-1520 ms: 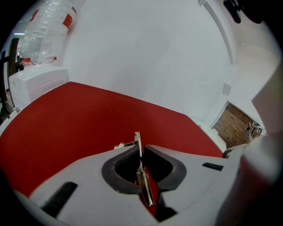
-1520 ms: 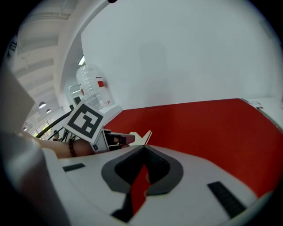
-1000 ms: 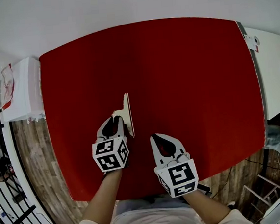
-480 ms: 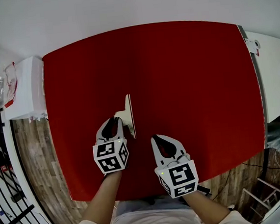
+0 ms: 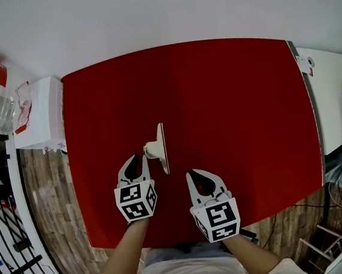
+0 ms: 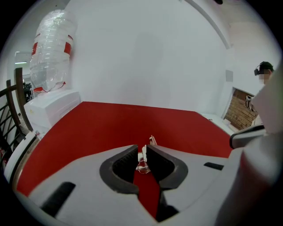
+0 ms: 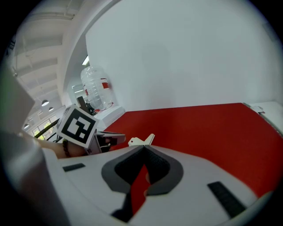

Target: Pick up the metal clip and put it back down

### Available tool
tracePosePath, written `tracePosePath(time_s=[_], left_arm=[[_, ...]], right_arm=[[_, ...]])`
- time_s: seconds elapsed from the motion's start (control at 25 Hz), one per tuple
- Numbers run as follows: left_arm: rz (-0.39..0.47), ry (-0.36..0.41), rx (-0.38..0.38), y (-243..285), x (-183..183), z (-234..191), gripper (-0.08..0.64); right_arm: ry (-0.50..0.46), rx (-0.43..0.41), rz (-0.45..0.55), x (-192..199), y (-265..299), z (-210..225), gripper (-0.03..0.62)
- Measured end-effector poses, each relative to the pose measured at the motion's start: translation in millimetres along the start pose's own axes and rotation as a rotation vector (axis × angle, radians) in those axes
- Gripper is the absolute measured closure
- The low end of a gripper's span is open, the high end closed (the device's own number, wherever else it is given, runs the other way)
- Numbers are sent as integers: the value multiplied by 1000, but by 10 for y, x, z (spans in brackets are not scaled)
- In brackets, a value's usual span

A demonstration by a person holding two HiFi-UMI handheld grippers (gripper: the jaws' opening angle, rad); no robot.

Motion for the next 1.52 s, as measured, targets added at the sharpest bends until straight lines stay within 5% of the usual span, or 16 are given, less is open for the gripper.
tracePosePath(time_s=[0.16,0.6,1.12,1.52], left_arm=[[39,8,-9,-123,-136,21,549],[150,20,40,-927,-449,181,554],[252,5,83,-2113,-530,292,554],[321,-7,79,-2499,-571,388,554]], right_arm=[[-20,10,24,-98,-65,6,586],[-73,63,62,-345,-525,-1,585],[-129,13,128,-530,-1151,-643,586],[-164,-13,147,-590,-1350,-868,586]])
Point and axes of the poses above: the fingertips, and each gripper's own axes: y forward along the fingers, z to its right, x out of its underside, the point moved 6 cm from there along -y, backward along the fingers, and after that the axes turned 13 degrees about -x, right-handed, at the moved point
